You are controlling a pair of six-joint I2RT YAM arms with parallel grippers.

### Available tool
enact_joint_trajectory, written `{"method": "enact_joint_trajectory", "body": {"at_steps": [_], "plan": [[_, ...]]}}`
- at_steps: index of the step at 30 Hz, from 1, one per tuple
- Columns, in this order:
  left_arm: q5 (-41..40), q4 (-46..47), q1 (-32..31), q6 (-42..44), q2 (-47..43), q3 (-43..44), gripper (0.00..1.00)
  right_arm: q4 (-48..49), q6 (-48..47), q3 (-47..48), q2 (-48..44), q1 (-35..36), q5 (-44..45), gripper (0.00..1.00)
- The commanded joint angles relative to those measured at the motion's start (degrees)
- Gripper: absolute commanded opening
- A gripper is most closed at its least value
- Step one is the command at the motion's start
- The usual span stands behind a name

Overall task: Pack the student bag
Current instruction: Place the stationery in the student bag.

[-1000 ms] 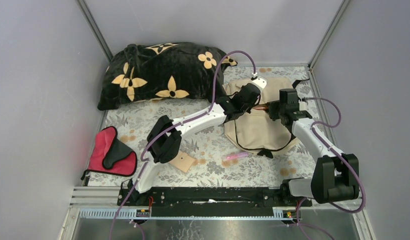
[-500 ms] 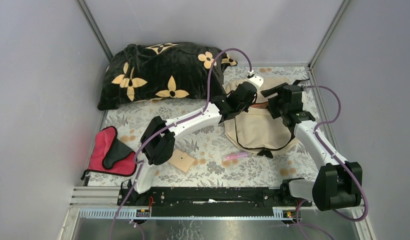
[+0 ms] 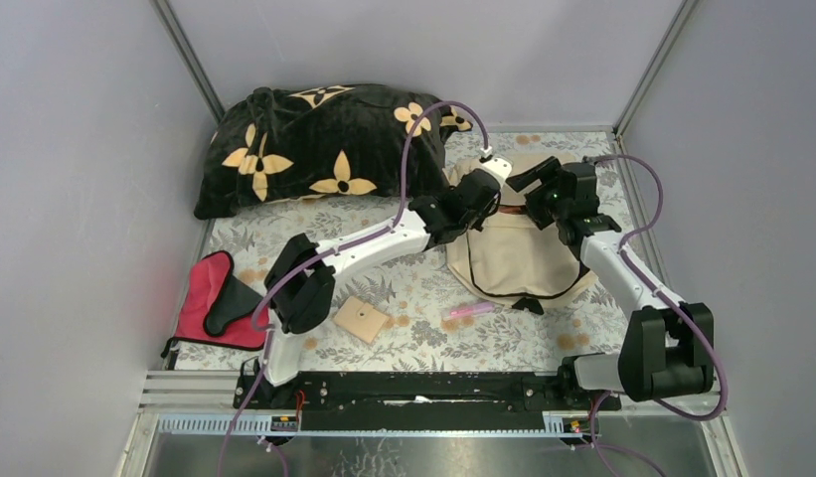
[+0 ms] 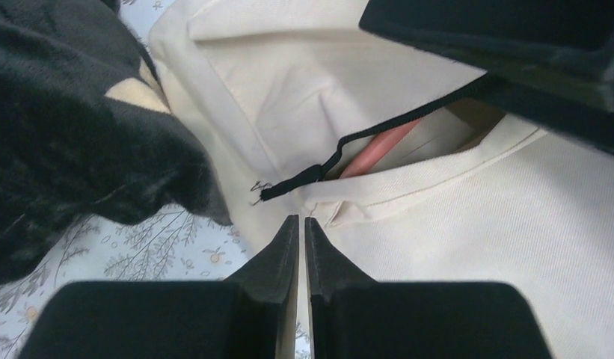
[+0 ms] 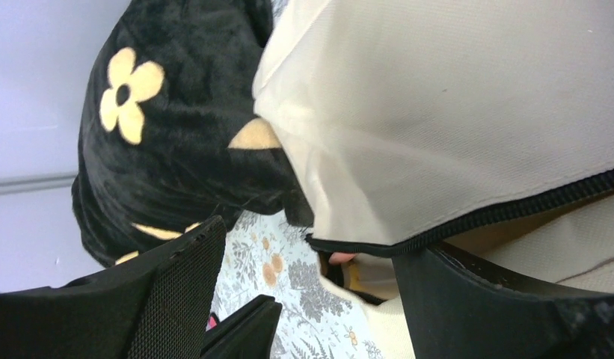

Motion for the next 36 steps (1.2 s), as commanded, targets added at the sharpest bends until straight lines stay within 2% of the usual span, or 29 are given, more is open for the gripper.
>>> {"method": "enact_joint_trajectory", "body": {"at_steps": [1, 4, 9, 14, 18, 20, 24, 27, 31, 33, 34, 36], "plan": [[-3.3, -3.4, 0.3, -2.5, -5.8, -0.7, 0.11, 1.5, -7.4, 4.3, -6.2, 0.2, -3.7, 0.86], [-3.5, -5.2, 0.3, -4.4, -11.5, -5.4, 0.15, -2.7, -13.5, 4.8, -11.1, 0.2, -4.8, 0.91], [0.1, -8.3, 1.5, -11.0, -22.1, -18.2, 0.23, -13.7, -26.7, 5.3, -16.0, 1.4, -13.8, 0.90], [4.6, -12.4, 6.8, -19.6, -31.2, -29.7, 0.29, -23.3, -36.9, 4.9, -19.1, 10.9, -12.7, 0.87], [8.6, -14.6, 15.6, -22.9, -36.3, -33.8, 0.41, -27.8, -40.3, 5.6, -14.4, 24.3, -6.7, 0.88], [11.2, -13.7, 20.5, -23.5, -38.9, -35.2, 0.54, -29.5, -40.3, 4.4, -9.8, 26.2, -5.9, 0.88], [11.5, -13.0, 24.6, -22.6, -42.0, -35.9, 0.65, -34.0, -41.0, 2.1, -1.4, 26.7, -5.1, 0.84], [11.8, -13.3, 25.4, -22.0, -41.8, -35.7, 0.67, -38.7, -38.3, 3.0, 2.6, 26.7, -1.7, 0.87], [12.9, -12.5, 25.4, -21.7, -41.1, -36.2, 0.67, -42.9, -24.2, 4.6, 5.1, 26.7, 7.5, 0.87], [12.9, -11.9, 25.4, -21.7, -41.1, -36.7, 0.67, -39.9, -16.1, 1.9, 3.7, 26.7, 6.0, 0.85], [12.9, -11.5, 25.4, -21.7, -41.3, -37.0, 0.67, -37.8, -13.6, 0.4, 2.9, 26.7, 4.7, 0.82], [13.0, -11.3, 25.5, -21.7, -41.4, -37.5, 0.67, -35.8, -10.3, -1.6, 1.6, 27.3, 4.5, 0.83]]}}
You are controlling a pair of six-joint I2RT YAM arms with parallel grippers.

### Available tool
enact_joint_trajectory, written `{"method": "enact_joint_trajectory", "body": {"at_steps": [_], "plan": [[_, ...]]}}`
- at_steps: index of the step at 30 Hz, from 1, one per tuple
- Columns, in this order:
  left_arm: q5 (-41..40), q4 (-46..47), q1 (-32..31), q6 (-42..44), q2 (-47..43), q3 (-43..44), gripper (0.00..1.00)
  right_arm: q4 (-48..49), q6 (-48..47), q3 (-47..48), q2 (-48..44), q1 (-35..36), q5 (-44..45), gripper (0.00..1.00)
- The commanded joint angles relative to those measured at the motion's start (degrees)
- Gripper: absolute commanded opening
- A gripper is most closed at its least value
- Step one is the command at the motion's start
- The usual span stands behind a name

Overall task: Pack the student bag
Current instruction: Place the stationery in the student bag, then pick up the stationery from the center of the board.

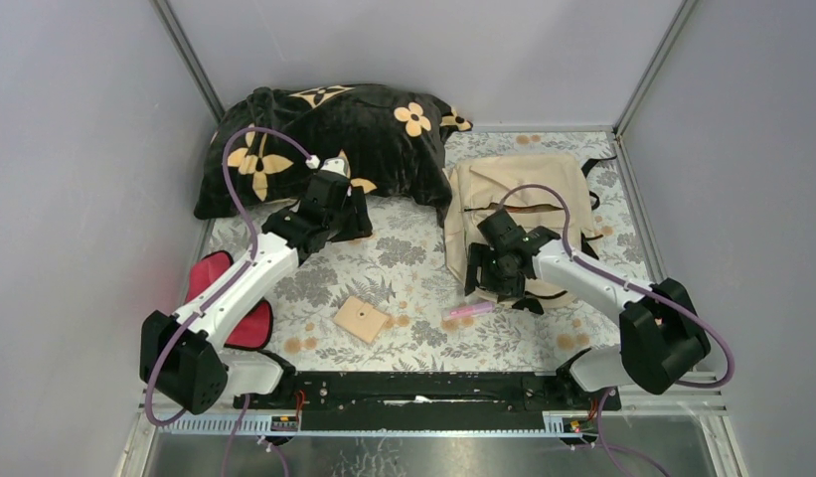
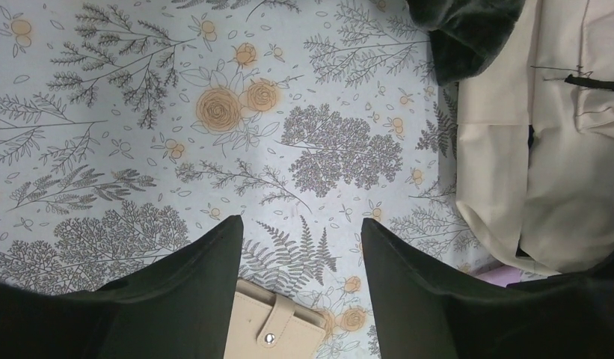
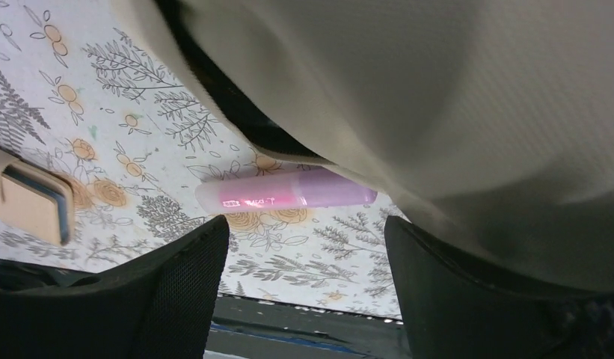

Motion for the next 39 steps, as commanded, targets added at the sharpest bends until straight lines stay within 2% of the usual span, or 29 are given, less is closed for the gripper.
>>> {"method": "enact_joint_trajectory", "body": {"at_steps": [1, 10, 14, 19, 26, 39], "plan": [[1.0, 2.7, 0.3, 0.0, -0.4, -1.3, 0.67, 2.1, 13.6, -3.2, -3.8, 1.5, 2.2, 0.83], [2.0, 3.9, 0.3, -0.2, 0.3, -3.0, 0.67, -2.8, 11.9, -0.9, -3.6, 10.5, 6.8, 0.85], [2.7, 4.7, 0.3, -0.9, 0.1, -3.8, 0.67, -3.0, 13.2, -2.0, -0.9, 11.0, 2.6, 0.86], [3.4, 5.7, 0.3, -1.8, -0.3, -5.2, 0.67, 1.4, 12.8, -3.0, 3.4, 11.0, 0.5, 0.90], [3.5, 6.0, 0.3, -2.0, -1.6, -6.1, 0.66, 5.2, 11.2, 3.4, 11.8, 11.0, 3.9, 0.98], [4.0, 7.4, 0.3, -2.2, -1.6, -6.6, 0.66, 2.6, 3.7, 18.6, 26.1, 12.4, 10.3, 0.97]]}}
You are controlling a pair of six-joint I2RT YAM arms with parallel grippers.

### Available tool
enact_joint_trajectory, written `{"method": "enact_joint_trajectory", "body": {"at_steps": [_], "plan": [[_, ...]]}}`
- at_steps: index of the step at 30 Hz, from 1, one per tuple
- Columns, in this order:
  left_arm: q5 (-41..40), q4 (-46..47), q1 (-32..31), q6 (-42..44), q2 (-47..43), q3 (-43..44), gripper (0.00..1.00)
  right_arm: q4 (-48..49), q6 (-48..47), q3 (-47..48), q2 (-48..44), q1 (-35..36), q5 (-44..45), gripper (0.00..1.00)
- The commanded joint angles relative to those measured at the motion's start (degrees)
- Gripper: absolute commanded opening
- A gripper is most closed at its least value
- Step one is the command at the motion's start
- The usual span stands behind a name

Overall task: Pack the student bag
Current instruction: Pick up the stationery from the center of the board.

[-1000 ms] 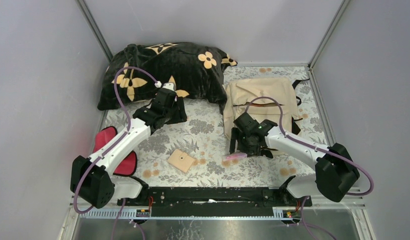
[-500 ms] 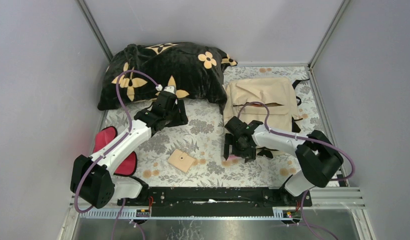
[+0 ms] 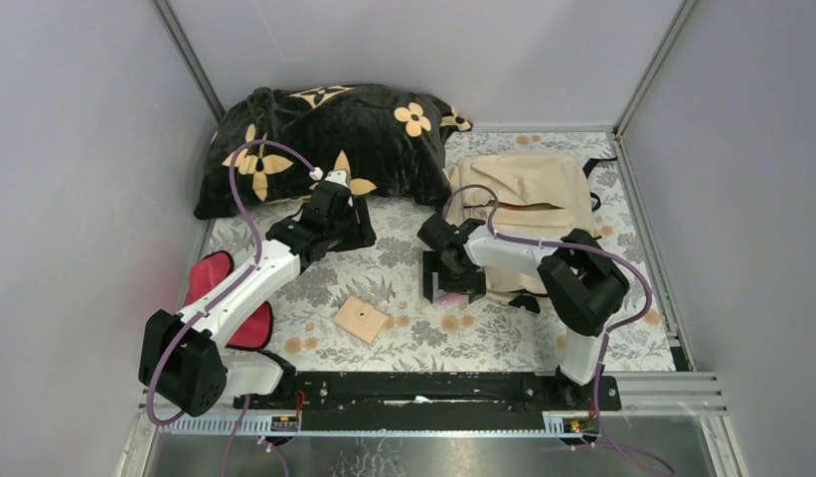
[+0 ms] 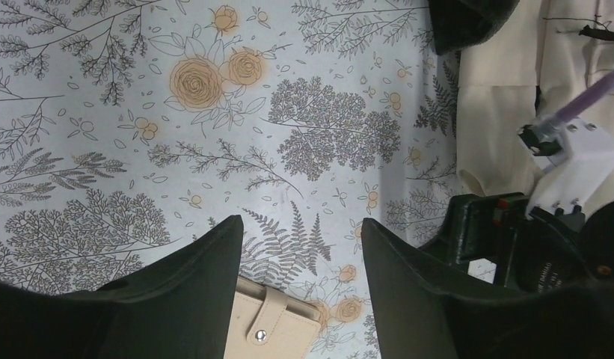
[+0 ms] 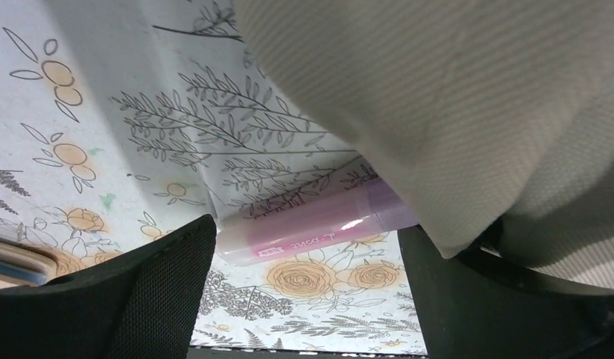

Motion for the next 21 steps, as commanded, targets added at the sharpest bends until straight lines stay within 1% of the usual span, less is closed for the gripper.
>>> {"method": "enact_joint_trajectory", "body": {"at_steps": [1, 4, 8, 12, 15, 16, 18, 21], "plan": [[0.4, 3.7, 0.3, -0.3, -0.8, -0.6, 0.66, 3.0, -4.5, 5.7, 3.5, 1.0, 4.7, 0.96], [0.3, 3.7, 0.4, 0.2, -0.4, -0.5, 0.66, 1.3, -7.7, 10.2, 6.4, 2.9, 3.9, 0.96], [-0.2, 3.8, 0.3, 0.4, -0.1, -0.2, 0.66, 0.0, -9.9, 15.5, 10.7, 5.3, 5.9, 0.94], [-0.5, 3.8, 0.3, 0.5, -0.2, -0.3, 0.66, 1.6, -10.8, 17.3, 11.9, 6.1, 5.6, 0.93], [-0.9, 3.8, 0.3, 0.7, -0.4, -0.6, 0.66, 3.3, -11.6, 16.3, 10.5, 6.5, 5.1, 0.90], [-1.0, 3.7, 0.3, 0.7, -0.4, -0.7, 0.66, 4.0, -11.7, 15.4, 9.8, 6.6, 5.1, 0.88], [-1.1, 3.9, 0.3, 0.9, -0.2, -0.7, 0.66, 5.0, -11.7, 13.3, 8.7, 6.6, 5.4, 0.79], [-0.9, 3.9, 0.3, 0.9, 0.4, -0.5, 0.66, 4.9, -11.6, 11.1, 8.0, 6.6, 5.8, 0.60]]}}
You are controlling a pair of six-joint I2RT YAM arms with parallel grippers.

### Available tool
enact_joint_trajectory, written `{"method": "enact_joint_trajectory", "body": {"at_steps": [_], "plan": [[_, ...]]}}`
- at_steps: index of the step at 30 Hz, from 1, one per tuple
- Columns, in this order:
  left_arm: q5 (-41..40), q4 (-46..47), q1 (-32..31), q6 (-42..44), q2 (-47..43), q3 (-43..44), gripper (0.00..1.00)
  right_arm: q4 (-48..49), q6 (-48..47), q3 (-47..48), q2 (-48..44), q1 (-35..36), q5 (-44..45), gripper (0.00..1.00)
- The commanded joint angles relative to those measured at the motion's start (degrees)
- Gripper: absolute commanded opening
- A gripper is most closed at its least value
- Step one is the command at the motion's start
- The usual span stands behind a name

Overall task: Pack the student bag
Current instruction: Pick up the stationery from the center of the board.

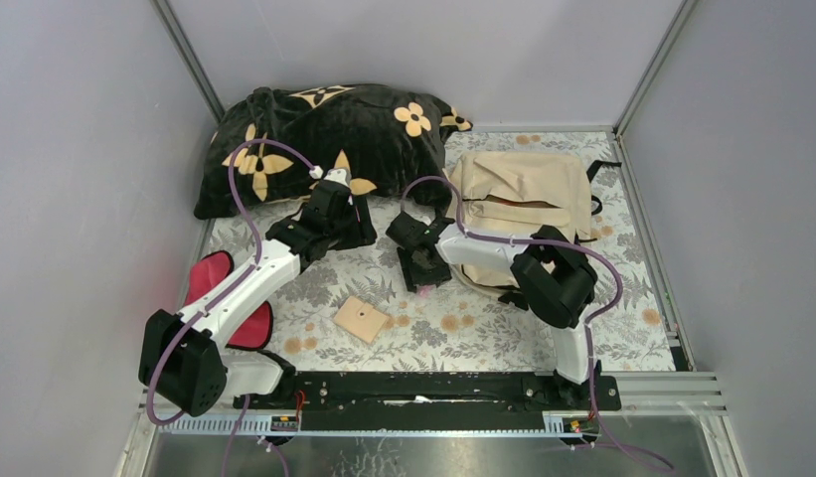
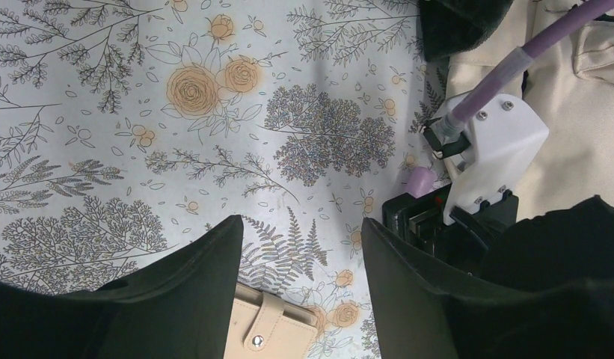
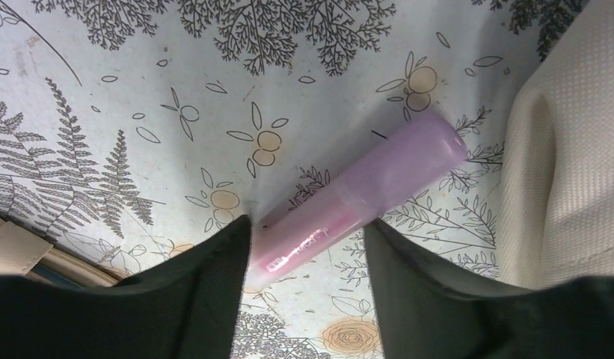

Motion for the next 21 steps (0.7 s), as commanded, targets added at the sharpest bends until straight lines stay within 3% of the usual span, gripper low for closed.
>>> {"method": "enact_joint_trajectory", "body": {"at_steps": [1, 5, 10, 14, 17, 21], "plan": [[-0.9, 2.5, 0.3, 0.8, 0.5, -0.4, 0.66, 2.8, -0.5, -3.3, -2.3, 0.6, 1.1, 0.57], [-0.9, 2.6, 0.3, 0.8, 0.5, -0.5, 0.66, 2.7, -0.5, -6.8, -4.2, 0.6, 0.3, 0.50], [-0.4, 2.8, 0.3, 0.9, 0.4, -0.8, 0.66, 3.0, -0.4, -10.9, -7.7, 0.6, 0.3, 0.17], [3.4, 3.7, 0.3, 1.4, 1.1, -0.1, 0.67, 3.1, -0.6, -10.3, -7.1, 0.5, 1.6, 0.18], [9.5, 3.7, 0.3, 3.0, 2.1, 1.6, 0.67, 3.2, -0.6, -8.6, -7.0, 0.5, 1.4, 0.02], [15.6, 1.3, 0.4, 6.1, 3.7, 5.3, 0.68, 5.0, -1.2, -9.1, -11.5, 0.5, 0.7, 0.00]]}}
